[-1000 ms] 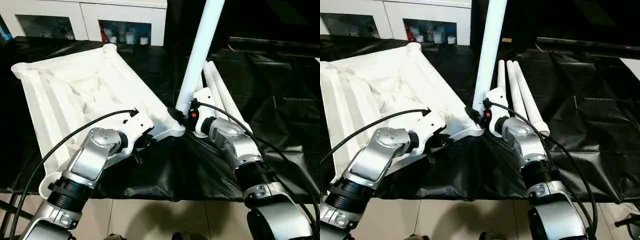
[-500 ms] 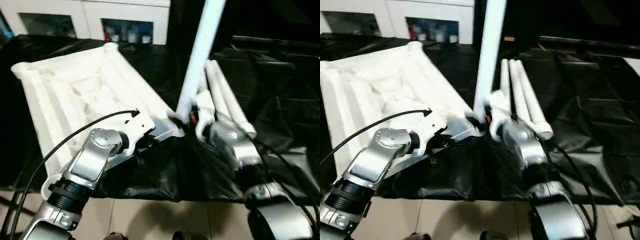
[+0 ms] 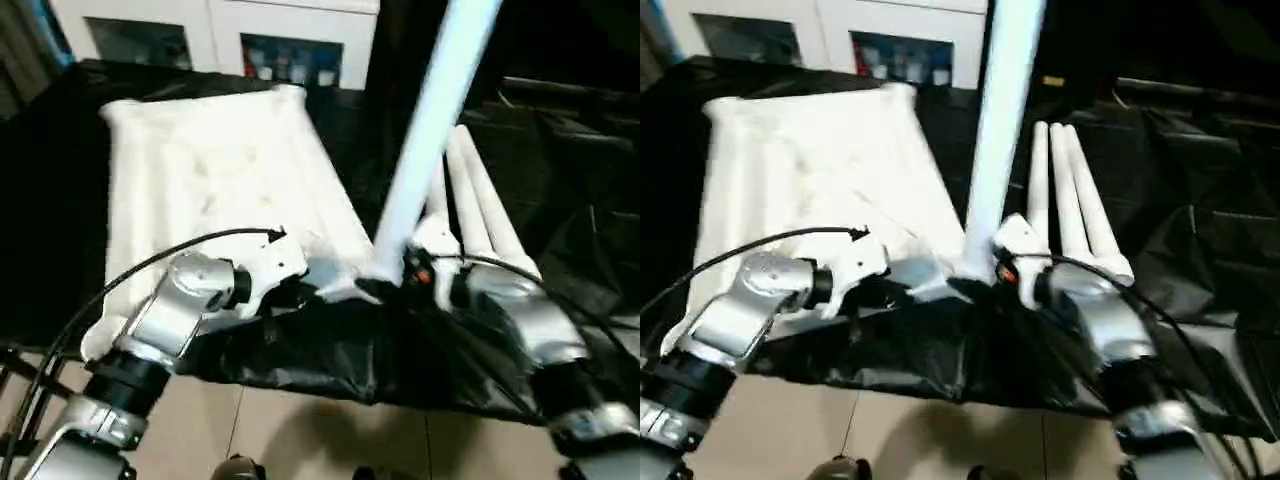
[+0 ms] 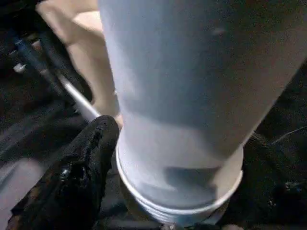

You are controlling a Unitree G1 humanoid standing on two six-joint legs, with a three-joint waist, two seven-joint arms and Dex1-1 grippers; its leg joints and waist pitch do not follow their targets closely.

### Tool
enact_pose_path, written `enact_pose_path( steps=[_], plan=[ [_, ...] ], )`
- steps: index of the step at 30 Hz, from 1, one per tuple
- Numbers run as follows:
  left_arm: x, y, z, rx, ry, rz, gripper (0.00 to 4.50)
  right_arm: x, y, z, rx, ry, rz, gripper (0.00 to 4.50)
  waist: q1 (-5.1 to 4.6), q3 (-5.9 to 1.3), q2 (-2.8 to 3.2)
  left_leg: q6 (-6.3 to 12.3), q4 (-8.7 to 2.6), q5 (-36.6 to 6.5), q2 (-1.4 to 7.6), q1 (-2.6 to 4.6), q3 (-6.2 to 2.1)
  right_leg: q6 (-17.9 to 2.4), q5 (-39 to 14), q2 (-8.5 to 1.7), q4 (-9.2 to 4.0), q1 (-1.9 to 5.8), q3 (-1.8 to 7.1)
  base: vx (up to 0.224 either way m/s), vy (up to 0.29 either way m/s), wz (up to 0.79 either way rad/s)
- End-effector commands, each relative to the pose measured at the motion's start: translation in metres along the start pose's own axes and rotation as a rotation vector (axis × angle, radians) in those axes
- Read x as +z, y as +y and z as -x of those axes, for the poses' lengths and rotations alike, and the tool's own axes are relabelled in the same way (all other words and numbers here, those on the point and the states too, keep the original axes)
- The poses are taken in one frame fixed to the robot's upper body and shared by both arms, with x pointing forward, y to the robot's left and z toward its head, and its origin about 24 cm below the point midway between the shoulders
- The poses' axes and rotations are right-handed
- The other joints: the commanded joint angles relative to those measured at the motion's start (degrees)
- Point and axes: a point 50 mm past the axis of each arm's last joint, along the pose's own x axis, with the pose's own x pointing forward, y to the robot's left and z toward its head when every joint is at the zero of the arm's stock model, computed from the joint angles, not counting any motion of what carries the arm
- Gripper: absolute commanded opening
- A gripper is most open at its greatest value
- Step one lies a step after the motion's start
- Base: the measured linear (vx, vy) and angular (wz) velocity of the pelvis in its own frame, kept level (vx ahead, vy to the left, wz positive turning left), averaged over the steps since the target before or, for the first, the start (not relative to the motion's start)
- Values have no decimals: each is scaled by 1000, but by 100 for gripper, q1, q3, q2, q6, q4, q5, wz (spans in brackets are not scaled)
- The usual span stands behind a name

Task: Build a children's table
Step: Rotate leg to tighten

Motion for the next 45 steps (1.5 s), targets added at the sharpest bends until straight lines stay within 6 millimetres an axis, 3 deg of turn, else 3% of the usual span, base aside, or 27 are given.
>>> enact_pose_path(
  steps=[1,4,5,8,10,11,16,20,22,25,26,28,30,32,33,36,38,41,45],
  plan=[
    [23,-5,-8,-117,-87,-106,0,7,14,-6,136,-11,34,363,-31,-434,66,418,-336,-662,305,91,-51,-1577,-113,-382,-280,345,283,0,0,0],
    [19,-6,-8,-157,-73,-116,0,5,17,-1,168,3,37,363,-10,-434,66,398,-330,-730,316,103,-47,-1557,-211,-387,-284,336,284,0,0,0],
    [18,-6,-8,-169,-73,-116,0,5,18,0,177,5,33,336,-7,-436,64,383,-327,-753,318,102,-45,-1563,-242,-390,-286,335,281,0,0,0],
    [12,-5,-7,-199,-59,-123,0,4,21,3,202,8,24,324,-1,-439,56,366,-322,-733,318,86,-56,-1536,-271,-390,-274,345,275,0,0,0],
    [9,-5,-7,-204,-49,-119,0,3,23,2,210,7,15,299,-4,-413,83,311,-331,-916,323,87,-59,-1518,-505,-396,-302,322,275,0,0,0],
    [9,-5,-7,-203,-47,-116,0,2,24,2,212,7,10,292,-7,-409,74,214,-340,-1096,330,96,-63,-1480,-774,-413,-321,321,281,0,0,0],
    [6,-4,-8,-191,-65,-88,0,-1,27,-3,188,-18,-38,281,-13,-393,59,110,-359,-1257,327,114,-68,-1374,-1118,-411,-362,306,285,0,0,0],
    [6,-1,-13,-118,-97,-39,0,-5,24,-18,55,-48,-95,278,-33,-394,53,74,-365,-1191,318,99,-74,-1352,-1099,-413,-351,304,284,0,0,0],
    [6,2,-17,-60,-95,-8,0,-7,18,-28,-58,-55,-142,277,-91,-380,22,-27,-379,-1303,299,81,-84,-1252,-1484,-425,-381,298,275,0,0,0],
    [10,6,-25,36,-108,42,0,-10,10,-46,-231,-55,-222,277,-150,-373,42,-66,-370,-1418,287,113,-89,-1069,-2046,-437,-453,269,280,0,0,0],
    [12,6,-28,63,-108,51,0,-11,8,-51,-272,-57,-251,277,-186,-347,68,-75,-384,-1477,291,107,-91,-1089,-2115,-435,-463,236,287,0,0,0],
    [16,6,-33,110,-106,70,0,-10,6,-60,-335,-69,-298,276,-214,-373,56,-92,-388,-1405,293,88,-98,-1063,-2055,-427,-441,255,277,0,0,0],
    [24,3,-39,146,-115,72,0,-7,5,-71,-403,-75,-328,276,-215,-379,81,-81,-383,-1403,302,100,-96,-1095,-1929,-426,-434,250,280,0,0,0],
    [30,-3,-44,149,-136,73,0,-5,6,-79,-445,-59,-313,276,-246,-390,89,-52,-384,-1233,293,65,-91,-1158,-1602,-410,-404,269,273,0,0,0],
    [32,-4,-46,150,-141,72,0,-4,7,-80,-446,-61,-314,276,-243,-400,64,2,-376,-1159,291,61,-88,-1161,-1466,-408,-390,283,270,0,0,0],
    [37,-9,-50,140,-154,66,0,-2,10,-85,-427,-88,-333,276,-244,-412,64,128,-362,-1001,286,46,-76,-1212,-1110,-395,-357,295,274,0,0,0],
    [37,-9,-52,141,-157,66,0,-1,11,-87,-425,-101,-343,332,-253,-409,69,185,-360,-991,284,51,-66,-1272,-989,-393,-355,293,272,0,0,0],
    [37,-10,-52,140,-159,69,0,1,10,-89,-430,-114,-311,368,-255,-392,73,152,-370,-1168,286,71,-63,-1268,-1306,-406,-397,276,273,0,0,0],
    [34,-12,-48,108,-167,70,0,5,7,-84,-408,-133,-253,368,-228,-410,87,152,-371,-1064,295,64,-62,-1258,-1067,-391,-363,288,276,0,0,0]
  ],
)
